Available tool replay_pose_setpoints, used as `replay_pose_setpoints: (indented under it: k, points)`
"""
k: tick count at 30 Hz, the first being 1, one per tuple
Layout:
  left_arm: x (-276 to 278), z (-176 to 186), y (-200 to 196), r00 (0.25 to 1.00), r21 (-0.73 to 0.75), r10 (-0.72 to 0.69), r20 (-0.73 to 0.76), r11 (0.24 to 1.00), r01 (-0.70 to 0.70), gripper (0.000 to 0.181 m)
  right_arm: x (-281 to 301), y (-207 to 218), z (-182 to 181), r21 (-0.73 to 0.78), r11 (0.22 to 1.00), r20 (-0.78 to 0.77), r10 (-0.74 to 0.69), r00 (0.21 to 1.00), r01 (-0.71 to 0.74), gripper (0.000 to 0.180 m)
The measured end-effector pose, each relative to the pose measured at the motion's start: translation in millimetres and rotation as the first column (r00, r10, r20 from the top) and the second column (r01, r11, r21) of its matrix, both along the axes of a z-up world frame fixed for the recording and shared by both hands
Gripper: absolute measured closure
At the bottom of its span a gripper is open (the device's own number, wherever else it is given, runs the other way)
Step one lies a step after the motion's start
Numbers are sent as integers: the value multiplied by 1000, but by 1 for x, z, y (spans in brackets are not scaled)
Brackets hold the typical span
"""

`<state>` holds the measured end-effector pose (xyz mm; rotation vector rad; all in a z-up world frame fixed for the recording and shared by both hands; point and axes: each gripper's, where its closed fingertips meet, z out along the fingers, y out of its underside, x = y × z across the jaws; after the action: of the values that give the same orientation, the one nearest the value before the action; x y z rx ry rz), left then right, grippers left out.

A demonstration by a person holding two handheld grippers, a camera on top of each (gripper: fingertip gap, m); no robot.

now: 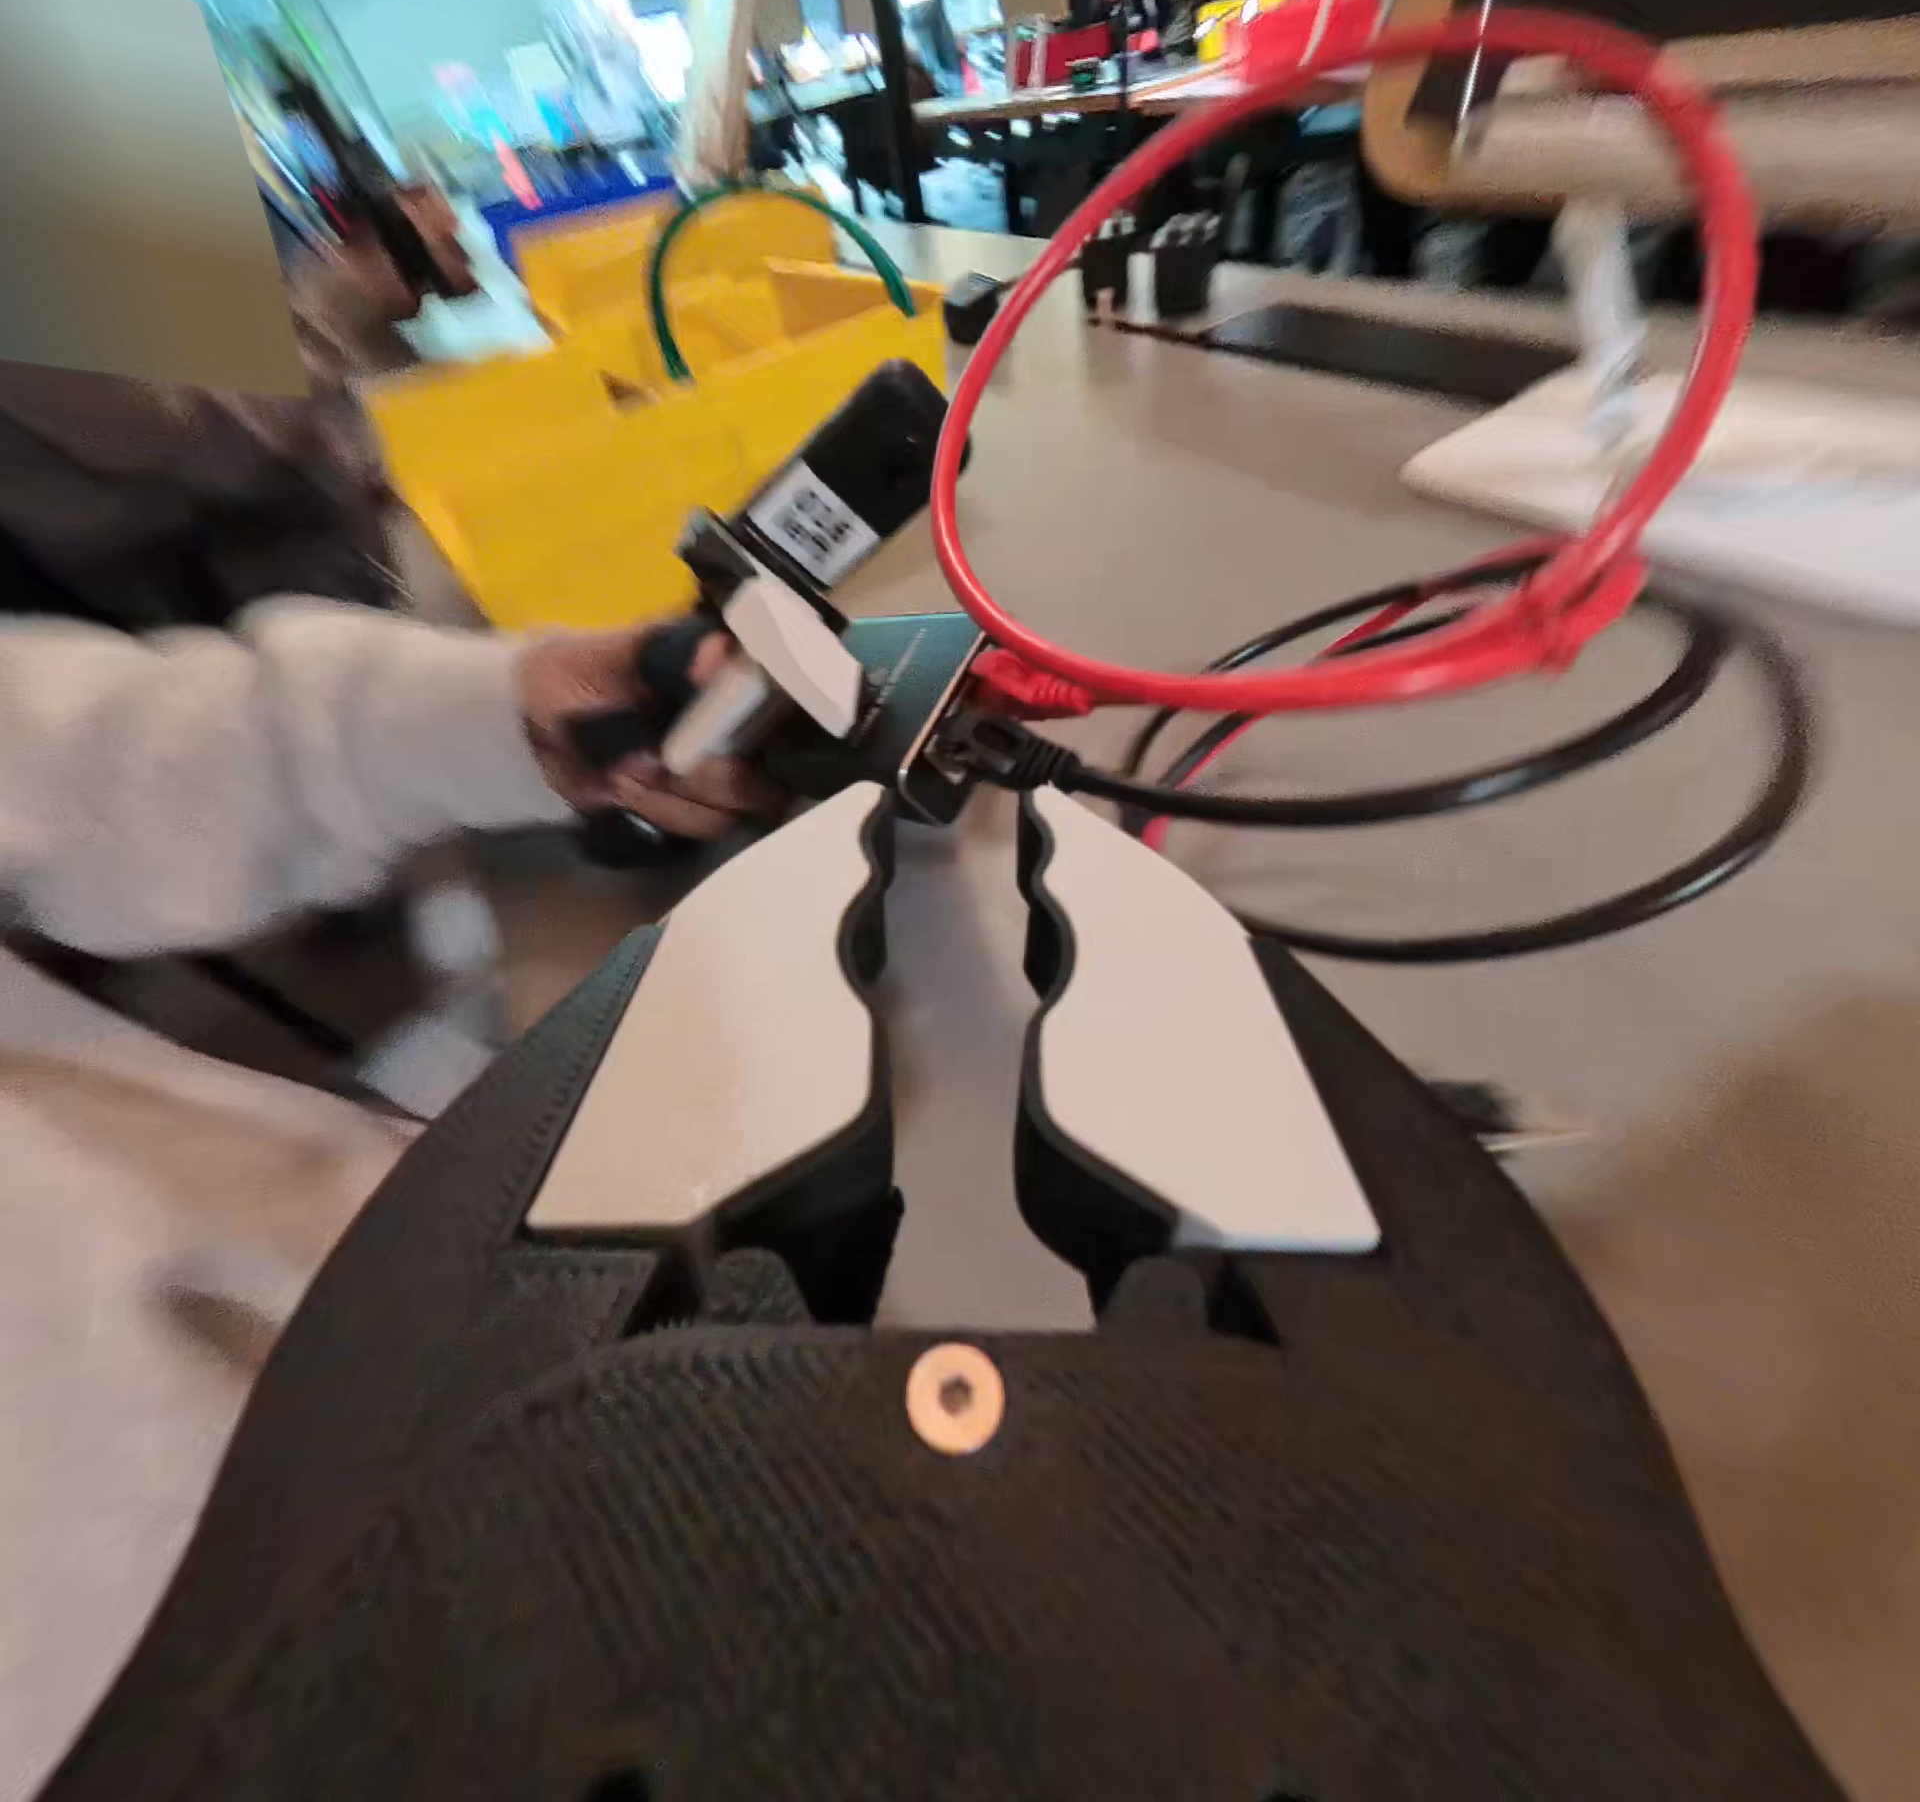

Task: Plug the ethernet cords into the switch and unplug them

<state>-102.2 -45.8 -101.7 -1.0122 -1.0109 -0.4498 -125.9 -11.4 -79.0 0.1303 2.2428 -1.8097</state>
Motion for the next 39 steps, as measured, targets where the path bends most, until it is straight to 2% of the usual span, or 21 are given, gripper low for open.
replay_pose_setpoints:
  k: [2, 3, 7, 12, 15, 24, 39]
  points:
    - [1, 4, 3, 1000, 5, -1, -22, 1000, 1, 155, -1, -1, -3, -17, 999, 255, 31, 967, -28, 155]
    - [2, 5, 5, 999, 1, -7, -31, 1000, 7, 155, -1, -2, -7, -11, 999, 330, 41, 943, -40, 154]
    - [6, 5, 16, 998, -38, -39, -49, 999, 37, 155, 8, -5, -12, -11, 995, 475, 96, 875, -102, 145]
    - [9, 3, 23, 996, -54, -77, -50, 996, 74, 155, 4, -1, -7, -78, 990, 616, 142, 775, -120, 157]
    - [10, 2, 26, 995, -64, -87, -48, 994, 84, 155, 2, 1, -10, -78, 987, 639, 156, 753, -139, 164]
    - [13, -5, 30, 992, -104, -121, -32, 988, 117, 155, 5, 3, -15, -77, 977, 684, 198, 702, -200, 168]
    - [15, -9, 35, 989, -125, -145, -20, 982, 142, 155, 15, 2, -19, -42, 965, 658, 221, 720, -259, 165]
